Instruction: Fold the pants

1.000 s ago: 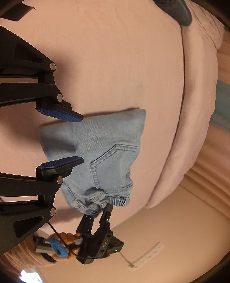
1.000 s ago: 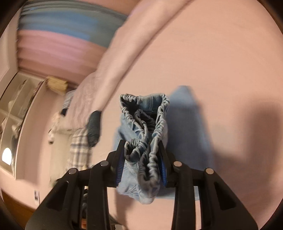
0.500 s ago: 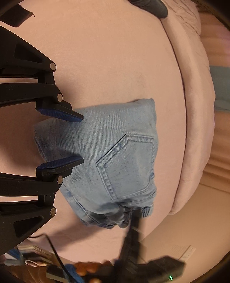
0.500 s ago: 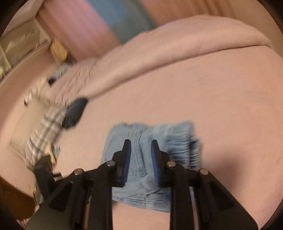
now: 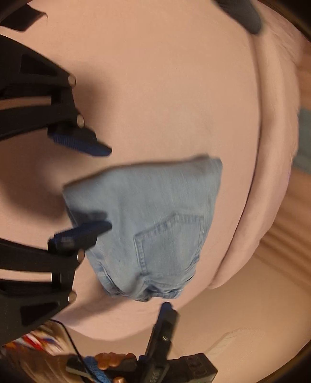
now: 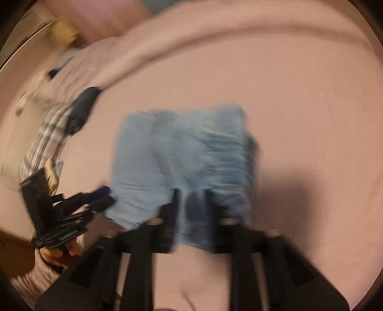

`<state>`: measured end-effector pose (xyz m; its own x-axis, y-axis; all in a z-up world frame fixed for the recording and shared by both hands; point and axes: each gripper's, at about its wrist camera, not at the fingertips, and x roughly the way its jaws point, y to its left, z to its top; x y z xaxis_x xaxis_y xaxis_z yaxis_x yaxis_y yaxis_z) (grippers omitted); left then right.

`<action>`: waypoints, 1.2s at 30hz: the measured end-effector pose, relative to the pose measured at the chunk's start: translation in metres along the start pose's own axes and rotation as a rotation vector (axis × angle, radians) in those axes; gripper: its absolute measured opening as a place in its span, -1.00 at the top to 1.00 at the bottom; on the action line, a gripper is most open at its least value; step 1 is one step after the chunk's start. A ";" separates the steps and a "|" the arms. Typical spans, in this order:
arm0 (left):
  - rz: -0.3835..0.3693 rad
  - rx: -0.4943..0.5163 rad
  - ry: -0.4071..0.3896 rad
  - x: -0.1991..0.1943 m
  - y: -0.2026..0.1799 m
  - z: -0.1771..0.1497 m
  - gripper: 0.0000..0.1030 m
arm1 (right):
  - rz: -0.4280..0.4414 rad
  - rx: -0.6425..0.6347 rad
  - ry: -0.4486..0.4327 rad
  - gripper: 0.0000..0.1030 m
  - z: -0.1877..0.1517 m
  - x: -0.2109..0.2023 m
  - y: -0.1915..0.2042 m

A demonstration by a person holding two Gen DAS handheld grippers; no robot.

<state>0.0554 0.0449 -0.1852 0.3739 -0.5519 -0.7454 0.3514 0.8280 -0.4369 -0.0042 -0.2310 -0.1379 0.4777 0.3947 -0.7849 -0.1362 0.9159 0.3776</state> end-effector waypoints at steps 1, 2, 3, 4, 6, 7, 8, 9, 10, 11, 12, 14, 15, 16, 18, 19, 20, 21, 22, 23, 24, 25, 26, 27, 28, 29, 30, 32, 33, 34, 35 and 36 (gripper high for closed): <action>-0.035 -0.043 0.006 0.000 0.007 -0.001 -0.10 | 0.025 -0.029 -0.017 -0.06 0.005 -0.001 0.008; -0.059 -0.072 0.013 0.001 0.011 -0.002 -0.10 | 0.045 -0.048 -0.017 -0.06 0.014 0.004 0.017; -0.084 -0.100 0.019 0.003 0.015 -0.002 -0.10 | 0.057 -0.064 -0.008 -0.05 0.024 0.015 0.027; -0.095 -0.107 0.020 0.004 0.015 -0.002 -0.10 | 0.044 -0.076 0.010 -0.04 0.036 0.030 0.035; -0.140 -0.131 0.027 0.008 0.017 -0.001 -0.10 | 0.027 -0.092 0.046 -0.06 0.056 0.055 0.045; -0.156 -0.138 0.030 0.009 0.015 -0.003 -0.10 | 0.044 -0.109 0.072 -0.06 0.069 0.070 0.054; -0.174 -0.147 0.035 0.009 0.015 -0.005 -0.10 | 0.053 -0.116 0.092 -0.05 0.076 0.081 0.059; -0.181 -0.152 0.039 0.012 0.014 -0.005 -0.10 | 0.056 -0.120 0.113 -0.05 0.086 0.091 0.063; -0.184 -0.155 0.041 0.011 0.013 -0.007 -0.10 | 0.060 -0.127 0.138 -0.05 0.097 0.104 0.066; -0.194 -0.159 0.045 0.012 0.013 -0.007 -0.10 | 0.055 -0.139 0.159 -0.04 0.103 0.114 0.071; -0.205 -0.162 0.046 0.014 0.013 -0.007 -0.08 | 0.041 -0.152 0.178 -0.04 0.108 0.121 0.071; -0.224 -0.169 0.057 0.018 0.013 -0.006 0.05 | 0.032 -0.167 0.231 -0.05 0.121 0.142 0.071; -0.229 -0.173 0.064 0.020 0.012 -0.007 0.18 | 0.026 -0.165 0.262 -0.05 0.127 0.156 0.072; -0.230 -0.177 0.068 0.021 0.012 -0.008 0.22 | 0.031 -0.167 0.299 -0.05 0.130 0.167 0.074; -0.232 -0.180 0.072 0.022 0.011 -0.011 0.38 | 0.015 -0.178 0.392 0.05 0.130 0.191 0.074; -0.231 -0.177 0.070 0.021 0.010 -0.012 0.42 | 0.004 -0.191 0.423 0.43 0.128 0.196 0.073; -0.231 -0.172 0.068 0.020 0.009 -0.012 0.48 | -0.018 -0.220 0.442 0.49 0.127 0.202 0.075; -0.236 -0.181 0.066 0.019 0.008 -0.013 0.52 | -0.022 -0.257 0.444 0.62 0.125 0.204 0.078; -0.234 -0.187 0.064 0.017 0.008 -0.015 0.52 | -0.036 -0.288 0.443 0.68 0.125 0.204 0.081; -0.221 -0.186 0.059 0.016 0.005 -0.017 0.52 | -0.040 -0.300 0.440 0.71 0.124 0.203 0.082; -0.204 -0.181 0.051 0.017 0.003 -0.019 0.52 | -0.042 -0.302 0.436 0.76 0.125 0.203 0.081; -0.192 -0.172 0.044 0.017 0.001 -0.021 0.52 | -0.037 -0.265 0.432 0.78 0.126 0.205 0.074; -0.181 -0.164 0.032 0.018 -0.001 -0.024 0.52 | -0.023 -0.243 0.434 0.78 0.126 0.205 0.070; -0.181 -0.163 0.016 0.019 -0.001 -0.028 0.50 | -0.020 -0.244 0.430 0.78 0.125 0.207 0.070; -0.183 -0.165 0.013 0.018 -0.001 -0.028 0.48 | -0.016 -0.233 0.424 0.77 0.124 0.205 0.066; -0.185 -0.172 0.019 0.017 -0.001 -0.028 0.44 | -0.003 -0.193 0.422 0.77 0.125 0.204 0.061; -0.194 -0.189 0.032 0.014 -0.001 -0.027 0.43 | 0.007 -0.168 0.417 0.74 0.128 0.205 0.058; -0.191 -0.191 0.039 0.004 -0.004 -0.028 0.35 | 0.007 -0.161 0.353 0.57 0.130 0.192 0.060; -0.176 -0.167 0.033 -0.004 -0.007 -0.029 0.24 | -0.011 -0.161 0.279 0.45 0.133 0.174 0.061; -0.152 -0.147 0.023 -0.010 -0.010 -0.030 0.20 | 0.002 -0.148 0.224 0.45 0.135 0.156 0.060; -0.136 -0.137 0.015 -0.014 -0.011 -0.029 0.15 | 0.032 -0.136 0.186 0.45 0.136 0.138 0.057; -0.120 -0.126 0.003 -0.019 -0.014 -0.029 0.14 | 0.060 -0.141 0.139 0.45 0.135 0.114 0.056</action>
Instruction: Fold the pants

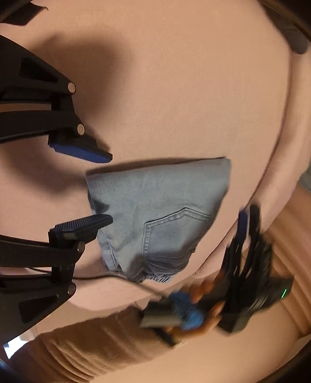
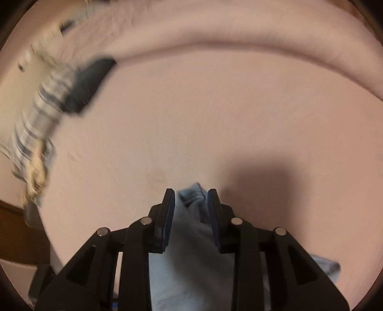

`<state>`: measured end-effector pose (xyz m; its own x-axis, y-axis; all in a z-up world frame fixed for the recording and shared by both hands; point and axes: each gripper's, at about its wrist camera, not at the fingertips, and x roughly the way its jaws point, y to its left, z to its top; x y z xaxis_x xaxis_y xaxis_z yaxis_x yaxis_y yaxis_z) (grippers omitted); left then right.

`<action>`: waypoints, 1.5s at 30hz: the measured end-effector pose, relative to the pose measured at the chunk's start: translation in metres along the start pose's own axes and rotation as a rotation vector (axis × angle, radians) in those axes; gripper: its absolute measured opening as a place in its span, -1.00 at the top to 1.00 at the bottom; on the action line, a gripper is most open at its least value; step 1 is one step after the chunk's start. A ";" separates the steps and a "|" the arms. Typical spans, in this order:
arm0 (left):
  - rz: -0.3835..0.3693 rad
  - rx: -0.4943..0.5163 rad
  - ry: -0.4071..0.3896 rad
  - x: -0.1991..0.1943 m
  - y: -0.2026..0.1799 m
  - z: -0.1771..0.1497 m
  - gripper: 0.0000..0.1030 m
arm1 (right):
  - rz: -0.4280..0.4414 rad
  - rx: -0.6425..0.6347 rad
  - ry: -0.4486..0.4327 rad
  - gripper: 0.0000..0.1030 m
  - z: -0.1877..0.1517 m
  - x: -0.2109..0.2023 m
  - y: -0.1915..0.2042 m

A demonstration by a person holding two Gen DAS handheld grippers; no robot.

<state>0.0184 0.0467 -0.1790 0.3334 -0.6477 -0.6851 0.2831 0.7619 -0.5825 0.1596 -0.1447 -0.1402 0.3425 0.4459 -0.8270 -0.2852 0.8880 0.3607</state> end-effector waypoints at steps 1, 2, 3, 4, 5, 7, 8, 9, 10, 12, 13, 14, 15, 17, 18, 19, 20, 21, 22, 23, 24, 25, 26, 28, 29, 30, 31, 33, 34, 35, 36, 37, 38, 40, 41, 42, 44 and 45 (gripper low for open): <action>0.005 0.004 -0.011 -0.003 -0.003 0.001 0.14 | -0.010 -0.019 -0.033 0.45 -0.005 -0.017 0.002; 0.006 0.006 -0.024 -0.005 -0.006 0.003 0.14 | -0.034 -0.035 -0.054 0.44 -0.011 -0.030 0.002; 0.014 0.007 -0.036 -0.005 -0.010 0.007 0.14 | -0.077 -0.061 -0.071 0.42 -0.021 -0.045 0.004; 0.019 0.011 -0.040 -0.005 -0.011 0.006 0.14 | -0.118 -0.081 -0.078 0.42 -0.032 -0.058 0.003; 0.022 0.021 -0.048 -0.004 -0.015 0.010 0.14 | -0.150 -0.092 -0.082 0.42 -0.041 -0.066 0.004; 0.037 0.059 -0.068 0.005 -0.022 0.027 0.14 | -0.187 -0.114 -0.092 0.42 -0.068 -0.087 -0.003; 0.051 0.083 -0.075 -0.003 -0.014 0.032 0.14 | -0.193 -0.121 -0.095 0.42 -0.080 -0.095 -0.008; 0.077 0.114 -0.081 0.005 -0.021 0.039 0.14 | -0.197 -0.129 -0.100 0.42 -0.094 -0.103 -0.011; 0.097 0.130 -0.084 0.010 -0.022 0.046 0.14 | -0.199 -0.138 -0.091 0.47 -0.111 -0.108 -0.014; 0.120 0.171 -0.079 0.027 -0.029 0.057 0.14 | -0.220 -0.140 -0.073 0.48 -0.135 -0.108 -0.022; 0.128 0.185 -0.074 0.031 -0.031 0.060 0.14 | -0.232 -0.141 -0.044 0.49 -0.149 -0.101 -0.025; 0.144 0.201 -0.059 0.039 -0.035 0.064 0.14 | -0.240 -0.139 -0.026 0.49 -0.157 -0.096 -0.026; 0.173 0.210 -0.021 0.054 -0.037 0.066 0.14 | -0.253 -0.120 -0.005 0.49 -0.167 -0.090 -0.032; 0.230 0.212 0.022 0.073 -0.036 0.065 0.13 | -0.259 -0.085 0.008 0.50 -0.183 -0.077 -0.043; 0.265 0.240 0.027 0.081 -0.039 0.063 0.10 | -0.254 -0.092 -0.030 0.52 -0.187 -0.076 -0.045; 0.291 0.273 0.017 0.084 -0.043 0.060 0.09 | -0.245 -0.070 -0.053 0.53 -0.188 -0.074 -0.049; 0.318 0.302 0.009 0.084 -0.047 0.058 0.08 | -0.238 -0.040 -0.065 0.53 -0.187 -0.073 -0.053; 0.335 0.312 0.012 0.085 -0.049 0.057 0.08 | -0.237 -0.018 -0.078 0.53 -0.188 -0.071 -0.054; 0.336 0.309 0.017 0.084 -0.049 0.057 0.08 | -0.240 -0.019 -0.088 0.53 -0.187 -0.069 -0.053; 0.330 0.300 0.026 0.081 -0.048 0.058 0.07 | -0.238 -0.021 -0.096 0.53 -0.186 -0.068 -0.055; 0.323 0.288 0.037 0.078 -0.047 0.059 0.07 | -0.230 -0.014 -0.104 0.53 -0.186 -0.069 -0.056; 0.321 0.284 0.040 0.076 -0.047 0.059 0.07 | -0.215 -0.002 -0.116 0.53 -0.184 -0.071 -0.058; 0.324 0.287 0.036 0.072 -0.049 0.058 0.07 | -0.203 0.010 -0.127 0.53 -0.183 -0.074 -0.060; 0.347 0.297 0.017 0.063 -0.051 0.053 0.06 | -0.178 0.033 -0.154 0.46 -0.184 -0.084 -0.060; 0.352 0.299 0.013 0.063 -0.051 0.051 0.04 | -0.159 0.040 -0.172 0.42 -0.184 -0.088 -0.060; 0.354 0.300 0.003 0.058 -0.052 0.048 0.01 | -0.123 0.052 -0.196 0.31 -0.184 -0.094 -0.062; 0.348 0.297 -0.005 0.054 -0.052 0.046 -0.01 | -0.100 0.066 -0.212 0.22 -0.191 -0.100 -0.059; 0.338 0.288 -0.018 0.048 -0.052 0.044 -0.17 | -0.075 0.101 -0.244 0.13 -0.198 -0.106 -0.058; 0.336 0.285 -0.022 0.047 -0.052 0.043 -0.20 | -0.061 0.129 -0.261 0.09 -0.200 -0.110 -0.061; 0.335 0.280 -0.026 0.044 -0.051 0.042 -0.24 | -0.050 0.152 -0.274 0.08 -0.202 -0.111 -0.063; 0.334 0.273 -0.029 0.042 -0.050 0.041 -0.24 | -0.034 0.180 -0.285 0.04 -0.204 -0.114 -0.068; 0.330 0.267 -0.031 0.040 -0.050 0.040 -0.24 | -0.029 0.197 -0.288 -0.02 -0.204 -0.114 -0.070; 0.326 0.260 -0.030 0.038 -0.048 0.039 -0.24 | -0.028 0.218 -0.291 -0.04 -0.208 -0.116 -0.074; 0.328 0.245 -0.030 0.038 -0.047 0.040 -0.24 | -0.037 0.262 -0.286 -0.08 -0.212 -0.114 -0.080; 0.325 0.237 -0.029 0.037 -0.045 0.039 -0.25 | -0.040 0.274 -0.283 -0.09 -0.213 -0.114 -0.082; 0.322 0.225 -0.027 0.035 -0.042 0.038 -0.28 | -0.037 0.289 -0.279 -0.13 -0.215 -0.114 -0.084; 0.314 0.207 -0.025 0.033 -0.037 0.036 -0.45 | -0.011 0.315 -0.271 -0.19 -0.218 -0.114 -0.088; 0.304 0.190 -0.022 0.032 -0.034 0.036 -0.50 | 0.005 0.329 -0.268 -0.24 -0.218 -0.112 -0.089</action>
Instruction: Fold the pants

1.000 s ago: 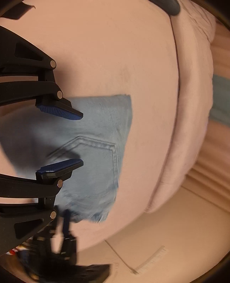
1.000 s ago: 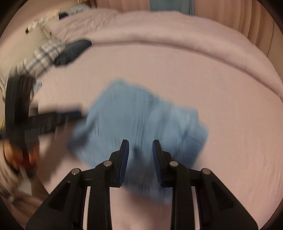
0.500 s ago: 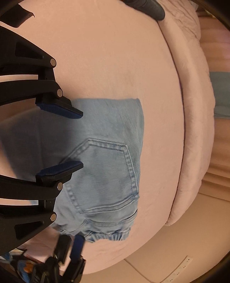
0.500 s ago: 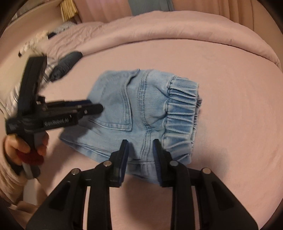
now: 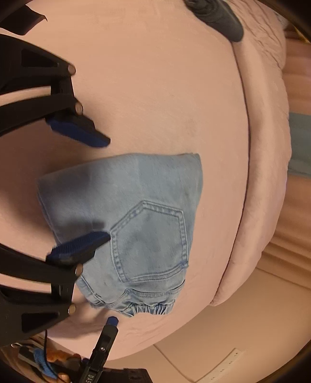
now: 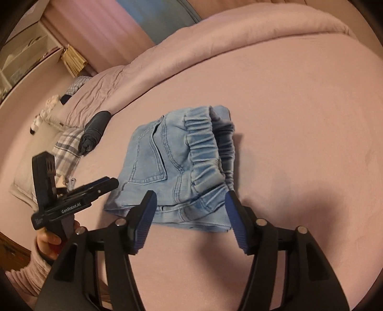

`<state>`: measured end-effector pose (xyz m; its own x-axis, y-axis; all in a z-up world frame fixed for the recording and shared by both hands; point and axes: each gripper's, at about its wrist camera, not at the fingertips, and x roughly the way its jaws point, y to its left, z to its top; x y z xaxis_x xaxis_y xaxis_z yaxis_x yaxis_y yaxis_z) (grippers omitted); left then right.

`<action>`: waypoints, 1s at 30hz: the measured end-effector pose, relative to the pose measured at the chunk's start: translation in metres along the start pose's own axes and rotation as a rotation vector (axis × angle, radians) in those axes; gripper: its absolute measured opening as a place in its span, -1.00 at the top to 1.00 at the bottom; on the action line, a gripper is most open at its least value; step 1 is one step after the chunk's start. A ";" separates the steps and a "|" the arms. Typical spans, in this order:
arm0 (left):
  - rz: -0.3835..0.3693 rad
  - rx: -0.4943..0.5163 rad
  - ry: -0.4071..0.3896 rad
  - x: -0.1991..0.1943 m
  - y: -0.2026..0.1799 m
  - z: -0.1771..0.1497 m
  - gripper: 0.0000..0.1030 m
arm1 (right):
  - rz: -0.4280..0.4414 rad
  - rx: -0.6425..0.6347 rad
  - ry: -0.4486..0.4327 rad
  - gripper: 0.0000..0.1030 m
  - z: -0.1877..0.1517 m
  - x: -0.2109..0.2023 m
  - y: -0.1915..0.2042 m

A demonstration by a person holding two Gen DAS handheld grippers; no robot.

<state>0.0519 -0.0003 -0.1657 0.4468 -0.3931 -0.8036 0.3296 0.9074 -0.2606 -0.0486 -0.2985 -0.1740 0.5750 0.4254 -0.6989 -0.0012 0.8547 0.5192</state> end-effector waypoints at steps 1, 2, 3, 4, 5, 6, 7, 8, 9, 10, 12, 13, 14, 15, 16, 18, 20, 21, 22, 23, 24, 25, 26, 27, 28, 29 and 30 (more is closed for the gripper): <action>-0.023 -0.023 0.008 0.001 0.004 -0.001 -0.50 | 0.011 0.012 0.006 -0.27 0.000 0.000 -0.001; -0.039 -0.040 0.014 0.000 0.007 -0.004 -0.51 | 0.021 0.024 0.008 -0.28 -0.002 -0.002 -0.005; -0.064 -0.073 0.028 0.002 0.012 -0.005 -0.51 | 0.031 0.038 0.011 -0.30 -0.001 0.001 -0.006; -0.075 -0.092 0.036 0.003 0.015 -0.006 -0.51 | 0.036 0.047 0.016 -0.32 -0.002 0.000 -0.009; -0.078 -0.102 0.041 0.004 0.017 -0.007 -0.51 | 0.037 0.056 0.022 -0.32 -0.002 0.000 -0.011; -0.079 -0.113 0.048 0.006 0.020 -0.009 -0.51 | 0.034 0.062 0.027 -0.33 -0.002 0.003 -0.012; -0.077 -0.116 0.051 0.006 0.021 -0.010 -0.51 | 0.027 0.067 0.033 -0.34 -0.003 0.004 -0.012; -0.079 -0.120 0.056 0.007 0.022 -0.011 -0.51 | 0.024 0.069 0.036 -0.34 -0.004 0.004 -0.014; -0.087 -0.128 0.061 0.009 0.023 -0.012 -0.51 | 0.025 0.073 0.042 -0.34 -0.005 0.005 -0.015; -0.091 -0.132 0.064 0.009 0.024 -0.012 -0.51 | 0.025 0.077 0.046 -0.34 -0.005 0.007 -0.015; -0.104 -0.141 0.069 0.011 0.025 -0.013 -0.51 | 0.026 0.083 0.056 -0.34 -0.004 0.010 -0.016; -0.109 -0.141 0.070 0.012 0.026 -0.013 -0.51 | 0.023 0.086 0.060 -0.35 -0.003 0.013 -0.016; -0.115 -0.142 0.071 0.012 0.026 -0.013 -0.51 | 0.021 0.086 0.062 -0.35 -0.003 0.015 -0.016; -0.119 -0.143 0.072 0.013 0.026 -0.013 -0.51 | 0.020 0.087 0.065 -0.36 -0.003 0.017 -0.016; -0.125 -0.144 0.074 0.014 0.026 -0.013 -0.51 | 0.018 0.088 0.066 -0.38 -0.002 0.018 -0.016; -0.132 -0.145 0.075 0.016 0.027 -0.012 -0.51 | 0.017 0.091 0.072 -0.39 0.000 0.022 -0.017; -0.138 -0.142 0.077 0.018 0.028 -0.011 -0.51 | 0.018 0.092 0.075 -0.39 0.003 0.026 -0.019; -0.141 -0.139 0.076 0.019 0.028 -0.010 -0.51 | 0.018 0.092 0.076 -0.39 0.003 0.027 -0.018; -0.146 -0.136 0.075 0.020 0.028 -0.009 -0.51 | 0.018 0.092 0.077 -0.39 0.004 0.029 -0.018; -0.149 -0.133 0.076 0.020 0.027 -0.009 -0.51 | 0.018 0.089 0.078 -0.39 0.005 0.032 -0.018; -0.153 -0.131 0.076 0.021 0.026 -0.008 -0.51 | 0.018 0.083 0.077 -0.40 0.007 0.034 -0.017; -0.160 -0.127 0.076 0.021 0.025 -0.007 -0.51 | 0.019 0.080 0.076 -0.42 0.008 0.035 -0.017; -0.163 -0.125 0.076 0.022 0.024 -0.007 -0.51 | 0.020 0.078 0.076 -0.44 0.008 0.037 -0.017; -0.167 -0.121 0.077 0.023 0.023 -0.006 -0.51 | 0.022 0.075 0.074 -0.45 0.010 0.039 -0.017; -0.169 -0.118 0.078 0.024 0.023 -0.006 -0.51 | 0.022 0.074 0.074 -0.47 0.010 0.040 -0.017; -0.172 -0.115 0.078 0.024 0.022 -0.006 -0.51 | 0.022 0.072 0.073 -0.47 0.011 0.041 -0.016; -0.175 -0.113 0.079 0.025 0.022 -0.006 -0.51 | 0.023 0.069 0.072 -0.48 0.012 0.043 -0.016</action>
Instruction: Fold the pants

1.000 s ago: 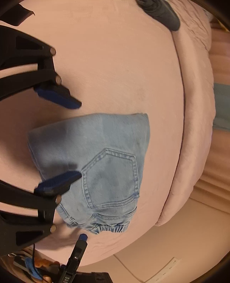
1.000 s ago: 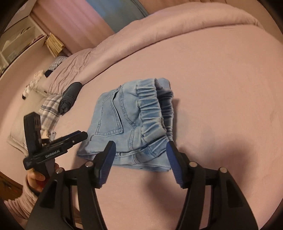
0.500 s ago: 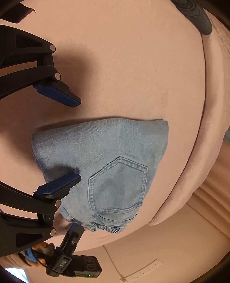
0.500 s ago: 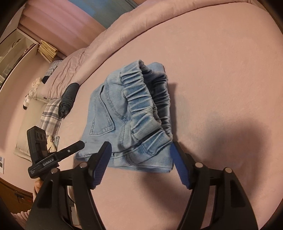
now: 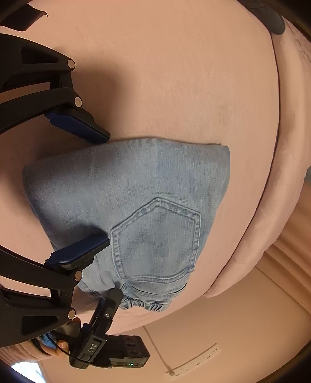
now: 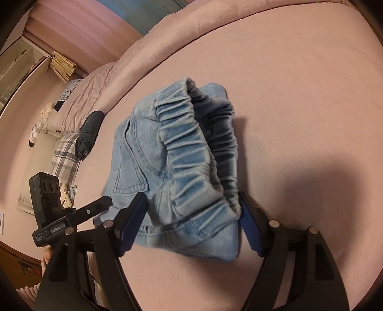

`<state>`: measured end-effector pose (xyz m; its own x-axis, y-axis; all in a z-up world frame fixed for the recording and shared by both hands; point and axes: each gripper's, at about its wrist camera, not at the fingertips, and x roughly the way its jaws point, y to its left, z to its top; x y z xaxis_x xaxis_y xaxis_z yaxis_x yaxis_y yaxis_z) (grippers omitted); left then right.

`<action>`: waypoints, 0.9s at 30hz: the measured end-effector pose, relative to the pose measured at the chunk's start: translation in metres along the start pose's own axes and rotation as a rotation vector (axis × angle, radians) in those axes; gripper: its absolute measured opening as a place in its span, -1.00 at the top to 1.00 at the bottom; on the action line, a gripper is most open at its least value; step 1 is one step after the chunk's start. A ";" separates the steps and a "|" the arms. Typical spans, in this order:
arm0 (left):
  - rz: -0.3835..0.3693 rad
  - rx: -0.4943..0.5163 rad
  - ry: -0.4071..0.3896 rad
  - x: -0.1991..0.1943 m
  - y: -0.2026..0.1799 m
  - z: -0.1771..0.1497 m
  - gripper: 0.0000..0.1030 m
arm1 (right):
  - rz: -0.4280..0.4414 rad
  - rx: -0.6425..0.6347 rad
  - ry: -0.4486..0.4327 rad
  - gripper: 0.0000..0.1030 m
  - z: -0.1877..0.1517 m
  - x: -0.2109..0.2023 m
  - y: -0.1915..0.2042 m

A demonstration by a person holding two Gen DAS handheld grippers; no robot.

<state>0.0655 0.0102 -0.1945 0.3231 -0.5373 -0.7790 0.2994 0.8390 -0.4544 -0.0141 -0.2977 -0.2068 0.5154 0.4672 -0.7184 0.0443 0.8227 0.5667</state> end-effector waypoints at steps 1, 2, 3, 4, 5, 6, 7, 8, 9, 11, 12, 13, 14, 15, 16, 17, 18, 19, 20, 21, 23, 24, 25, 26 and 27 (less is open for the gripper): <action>-0.003 0.003 0.001 0.001 -0.001 0.000 -0.51 | 0.000 -0.002 -0.001 -0.49 0.001 0.001 0.000; -0.004 0.005 0.002 0.001 -0.001 0.001 -0.51 | 0.001 -0.005 -0.001 -0.49 0.001 0.002 -0.001; -0.006 0.007 0.003 0.003 -0.002 0.001 -0.51 | 0.002 -0.008 -0.002 -0.49 0.002 0.002 -0.001; -0.010 0.009 0.004 0.004 -0.003 0.002 -0.51 | 0.002 -0.010 -0.003 -0.50 0.003 0.003 -0.001; -0.011 0.010 0.006 0.006 -0.005 0.005 -0.51 | 0.003 -0.011 -0.004 -0.50 0.002 0.003 0.000; -0.012 0.011 0.007 0.007 -0.006 0.006 -0.51 | 0.003 -0.011 -0.004 -0.50 0.003 0.003 0.000; -0.011 0.013 0.008 0.008 -0.007 0.007 -0.51 | 0.004 -0.013 -0.005 -0.50 0.004 0.004 0.000; -0.012 0.015 0.009 0.009 -0.007 0.008 -0.51 | 0.004 -0.014 -0.005 -0.50 0.004 0.004 0.000; -0.013 0.015 0.010 0.010 -0.008 0.009 -0.51 | 0.003 -0.017 -0.005 -0.50 0.005 0.005 0.000; -0.016 0.016 0.011 0.013 -0.008 0.012 -0.51 | 0.000 -0.023 -0.004 -0.51 0.006 0.007 0.001; -0.018 0.016 0.012 0.014 -0.009 0.013 -0.51 | -0.003 -0.030 -0.003 -0.51 0.008 0.008 0.002; -0.019 0.015 0.012 0.015 -0.008 0.014 -0.51 | -0.006 -0.034 -0.003 -0.51 0.008 0.008 0.003; -0.021 0.014 0.011 0.016 -0.008 0.015 -0.51 | -0.008 -0.039 -0.004 -0.52 0.008 0.009 0.003; -0.022 0.013 0.010 0.017 -0.008 0.016 -0.51 | -0.012 -0.046 -0.005 -0.52 0.007 0.009 0.005; -0.023 0.015 0.009 0.017 -0.007 0.017 -0.51 | -0.015 -0.054 -0.007 -0.53 0.008 0.010 0.006; -0.022 0.020 0.007 0.018 -0.008 0.017 -0.51 | -0.017 -0.059 -0.012 -0.55 0.008 0.011 0.007; -0.019 0.028 0.006 0.020 -0.009 0.017 -0.51 | -0.019 -0.065 -0.015 -0.57 0.008 0.013 0.008; -0.015 0.032 0.006 0.021 -0.010 0.017 -0.51 | -0.024 -0.075 -0.018 -0.58 0.008 0.014 0.009; -0.014 0.034 0.006 0.020 -0.010 0.016 -0.51 | -0.032 -0.087 -0.021 -0.58 0.007 0.015 0.011; -0.012 0.033 0.006 0.021 -0.010 0.017 -0.51 | -0.042 -0.101 -0.023 -0.58 0.007 0.016 0.014; -0.009 0.030 0.005 0.023 -0.013 0.019 -0.51 | -0.058 -0.114 -0.026 -0.59 0.007 0.018 0.016; -0.007 0.031 0.004 0.023 -0.013 0.019 -0.51 | -0.064 -0.120 -0.026 -0.59 0.007 0.018 0.018; -0.005 0.033 0.002 0.024 -0.014 0.019 -0.51 | -0.067 -0.122 -0.027 -0.58 0.007 0.018 0.018; -0.002 0.036 0.002 0.024 -0.015 0.018 -0.51 | -0.071 -0.125 -0.028 -0.57 0.007 0.018 0.018; 0.000 0.037 0.002 0.025 -0.016 0.019 -0.51 | -0.076 -0.129 -0.028 -0.56 0.006 0.018 0.018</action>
<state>0.0857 -0.0179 -0.1985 0.3211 -0.5374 -0.7798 0.3329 0.8349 -0.4383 0.0013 -0.2763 -0.2069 0.5385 0.3940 -0.7448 -0.0256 0.8912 0.4529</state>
